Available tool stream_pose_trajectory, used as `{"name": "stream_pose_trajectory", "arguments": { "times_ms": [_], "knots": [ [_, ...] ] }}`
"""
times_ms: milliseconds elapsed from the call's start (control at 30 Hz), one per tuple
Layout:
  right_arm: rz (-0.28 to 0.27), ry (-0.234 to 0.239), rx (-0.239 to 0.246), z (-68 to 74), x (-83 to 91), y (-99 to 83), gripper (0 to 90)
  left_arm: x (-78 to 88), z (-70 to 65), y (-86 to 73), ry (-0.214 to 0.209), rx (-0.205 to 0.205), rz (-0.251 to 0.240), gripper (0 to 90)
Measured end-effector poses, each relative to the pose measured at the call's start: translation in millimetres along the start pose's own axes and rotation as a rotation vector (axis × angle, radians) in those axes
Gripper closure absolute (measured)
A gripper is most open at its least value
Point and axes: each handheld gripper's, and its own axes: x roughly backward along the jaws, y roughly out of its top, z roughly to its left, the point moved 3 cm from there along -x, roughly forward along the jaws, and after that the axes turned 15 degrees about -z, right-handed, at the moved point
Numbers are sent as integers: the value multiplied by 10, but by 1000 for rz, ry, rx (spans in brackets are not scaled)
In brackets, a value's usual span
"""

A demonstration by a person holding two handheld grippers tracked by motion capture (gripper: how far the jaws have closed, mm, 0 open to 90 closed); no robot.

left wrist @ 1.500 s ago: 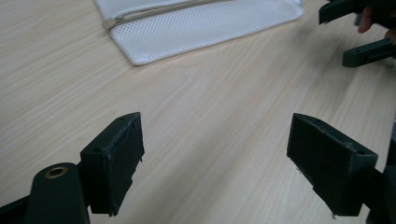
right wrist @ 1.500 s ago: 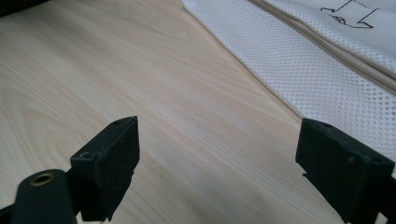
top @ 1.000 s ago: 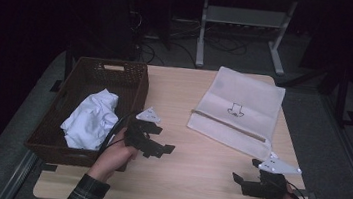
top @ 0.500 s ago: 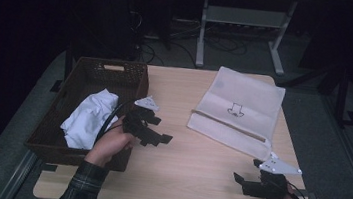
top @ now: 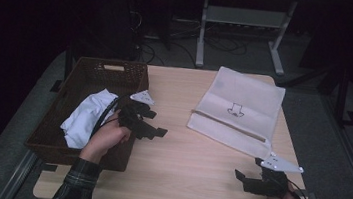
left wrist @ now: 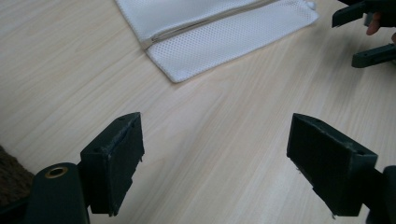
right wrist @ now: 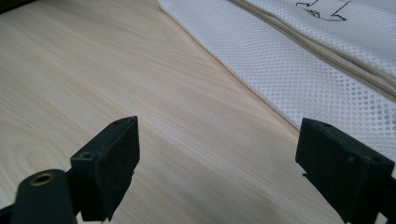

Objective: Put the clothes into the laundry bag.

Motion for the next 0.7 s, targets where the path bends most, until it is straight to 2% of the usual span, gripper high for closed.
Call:
{"name": "stream_pose_trajectory", "arguments": {
  "times_ms": [167,233,533,700],
  "knots": [
    [1,15,5,4,0,4,129,25,28,2,8,1,-2,182],
    [3,37,21,27,8,4,129,54,61,4,16,9,-11,182],
    [7,57,38,49,5,3,129,368,302,-13,95,45,-62,183],
    [9,60,48,54,3,6,129,477,379,-35,128,49,-65,182]
  ]
}}
